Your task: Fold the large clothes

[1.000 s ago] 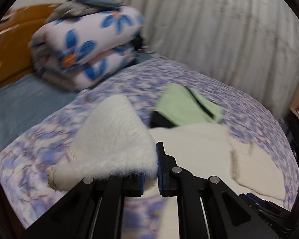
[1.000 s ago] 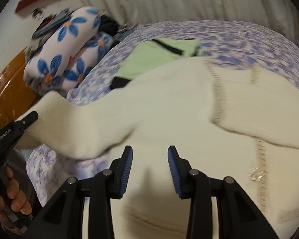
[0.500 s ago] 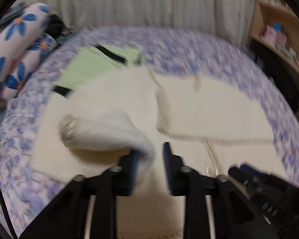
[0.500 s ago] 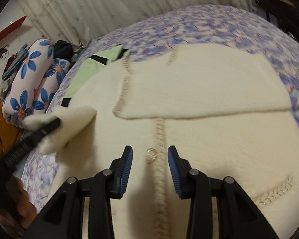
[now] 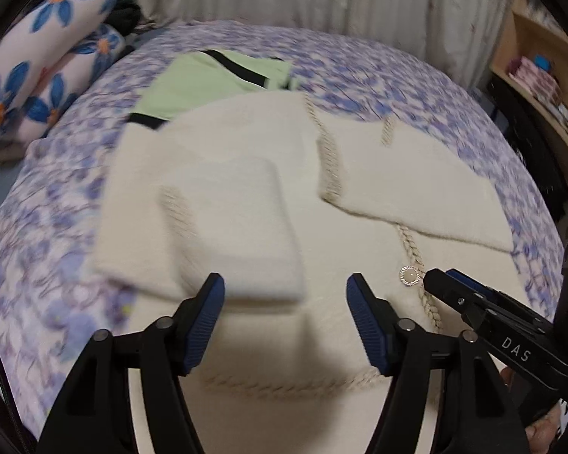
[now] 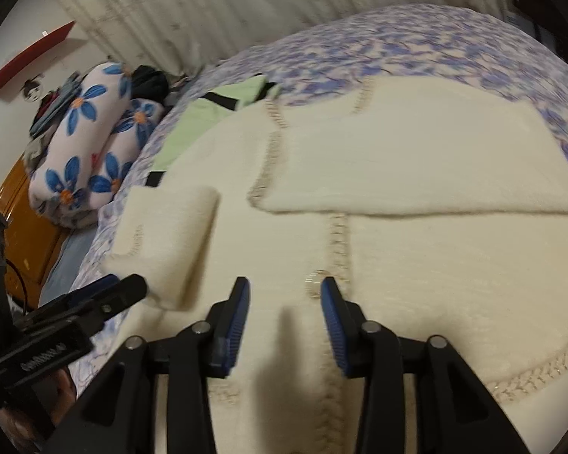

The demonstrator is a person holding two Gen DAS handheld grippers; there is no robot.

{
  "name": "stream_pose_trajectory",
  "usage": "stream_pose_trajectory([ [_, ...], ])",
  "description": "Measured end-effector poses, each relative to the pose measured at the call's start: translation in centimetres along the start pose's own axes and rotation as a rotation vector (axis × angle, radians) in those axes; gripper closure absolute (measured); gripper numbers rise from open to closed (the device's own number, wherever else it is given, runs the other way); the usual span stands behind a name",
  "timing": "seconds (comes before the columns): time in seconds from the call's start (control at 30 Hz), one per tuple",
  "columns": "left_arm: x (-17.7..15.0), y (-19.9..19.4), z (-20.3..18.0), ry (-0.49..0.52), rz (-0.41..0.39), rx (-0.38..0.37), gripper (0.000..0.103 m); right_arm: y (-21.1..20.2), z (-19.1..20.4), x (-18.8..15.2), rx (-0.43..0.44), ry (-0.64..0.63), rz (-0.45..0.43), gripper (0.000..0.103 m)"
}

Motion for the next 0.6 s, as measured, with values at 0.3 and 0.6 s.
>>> stream_pose_trajectory([
  [0.3,-0.6,-2.3,7.9,-0.134,-0.025,0.094,0.035,3.2,7.0,-0.8,0.064,-0.206,0.107,0.047],
  [0.6,-3.0,1.0,13.2,-0.235,0.066,0.169,0.035,8.5,12.7,-2.2,0.022,-0.459,0.214,0.041],
])
Point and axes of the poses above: each gripper's, at about its wrist camera, not at the fingertips, and y roughly the way its jaws point, z to its left, x to its top, the point moved 4 cm from there along y, roughly the way its jaws point, and after that the axes turned 14 degrees about x, right-handed, at the moved point
